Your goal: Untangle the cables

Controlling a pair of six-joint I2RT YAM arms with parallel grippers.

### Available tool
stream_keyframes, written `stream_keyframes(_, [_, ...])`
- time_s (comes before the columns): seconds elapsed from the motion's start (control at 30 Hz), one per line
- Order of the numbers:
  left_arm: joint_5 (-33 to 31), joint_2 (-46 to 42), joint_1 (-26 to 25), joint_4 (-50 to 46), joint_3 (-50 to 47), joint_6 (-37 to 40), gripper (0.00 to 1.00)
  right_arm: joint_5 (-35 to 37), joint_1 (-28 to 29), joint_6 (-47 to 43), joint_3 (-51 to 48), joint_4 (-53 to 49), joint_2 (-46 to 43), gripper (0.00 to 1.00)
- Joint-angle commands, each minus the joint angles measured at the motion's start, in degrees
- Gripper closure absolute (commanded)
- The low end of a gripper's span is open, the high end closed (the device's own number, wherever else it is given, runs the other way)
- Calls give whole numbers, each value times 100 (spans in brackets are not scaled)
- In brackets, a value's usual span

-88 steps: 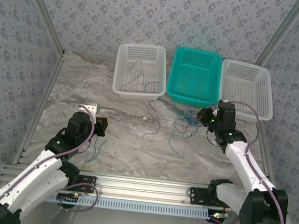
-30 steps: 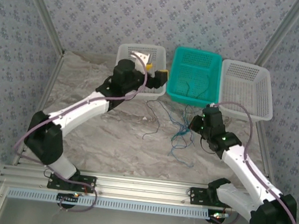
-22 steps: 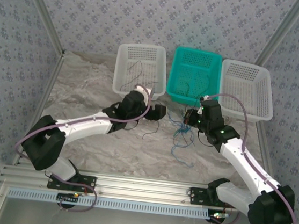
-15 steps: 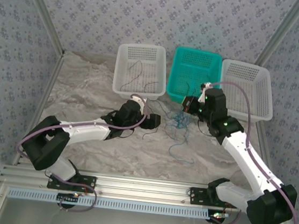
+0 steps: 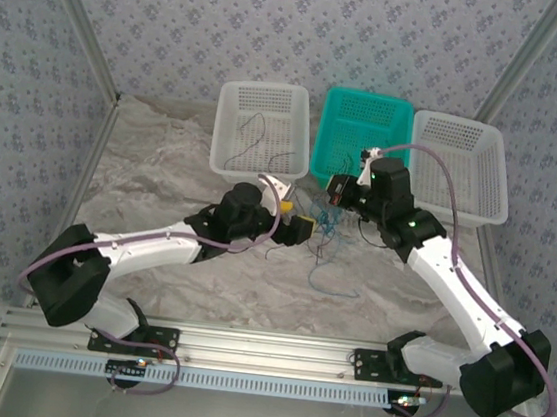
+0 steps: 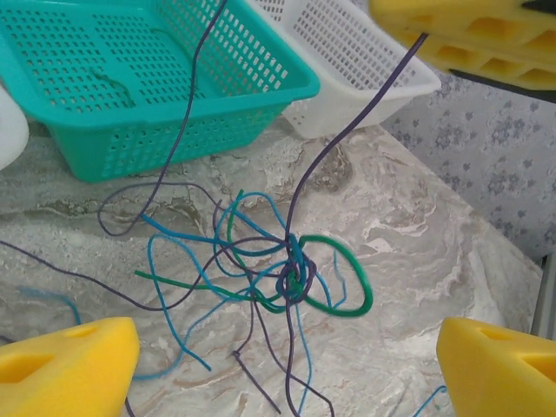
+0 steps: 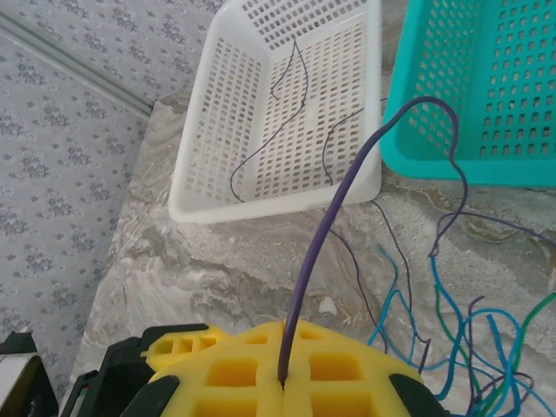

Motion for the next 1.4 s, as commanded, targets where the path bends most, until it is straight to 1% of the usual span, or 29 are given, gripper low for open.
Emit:
stream_keyframes(0.0, [413, 195, -3, -24, 490, 405, 12, -22, 120, 99, 275, 54, 15, 100])
stream_keyframes(0.07, [754, 300, -11, 396, 508, 280, 12, 13, 149, 122, 297, 60, 15, 100])
stream_keyframes(0.1, [793, 337, -11, 534, 516, 218, 13, 21, 166, 127, 297, 49, 15, 100])
stream_keyframes(0.13, [713, 376, -5, 567, 542, 180, 17, 31, 178, 127, 298, 38, 17, 100])
stream_keyframes(0.2, [490, 437, -9, 379, 626, 223, 29, 32, 179, 140, 298, 17, 6, 100])
stream_keyframes(0.23, [391, 465, -11, 277, 641, 246, 37, 32, 183, 146, 297, 5, -11, 100])
stream_keyframes(0.27, [324, 480, -5, 199, 643, 267, 42, 32, 191, 144, 294, 6, -23, 100])
stream_keyframes(0.3, [289, 501, -3, 164, 632, 278, 45, 36, 192, 144, 289, 0, -41, 100])
stream_keyframes(0.33, [218, 512, -2, 129, 609, 266, 50, 41, 192, 142, 289, 1, -55, 100])
stream_keyframes(0.37, [133, 510, 5, 87, 589, 249, 59, 49, 194, 150, 294, 2, -72, 100])
stream_keyframes(0.43, [-61, 530, -1, -99, 601, 223, 74, 62, 201, 154, 298, 6, -82, 100])
stream_keyframes(0.5, [-104, 565, 8, -247, 638, 218, 79, 80, 198, 191, 298, 18, -91, 100])
stream_keyframes(0.6, [-84, 639, 19, -226, 654, 140, 96, 76, 201, 223, 315, 50, -74, 100])
stream_keyframes(0.63, [-79, 668, 31, -279, 692, 122, 99, 67, 196, 224, 337, 38, -73, 100])
stream_keyframes(0.9, [-9, 684, 40, -256, 722, 110, 100, 135, 190, 198, 352, -31, -134, 100])
stream_keyframes(1.0, [-207, 555, 94, -569, 673, 104, 100, 380, 33, 129, 398, -233, -229, 100])
stream_keyframes(1.1, [-533, 225, 276, -859, 344, -34, 100, 775, -479, 263, 353, -528, -454, 100])
stream_keyframes(1.23, [-717, -441, 587, -1058, -267, -233, 100, 501, -1629, 950, -54, -614, -730, 100])
stream_keyframes(1.3, [-877, -793, 667, -1294, -445, -222, 100, 475, -1913, 1075, -185, -690, -806, 100])
stream_keyframes(1.37, [-1047, -1149, 749, -1574, -591, -196, 100, 557, -2026, 1076, -275, -713, -865, 100])
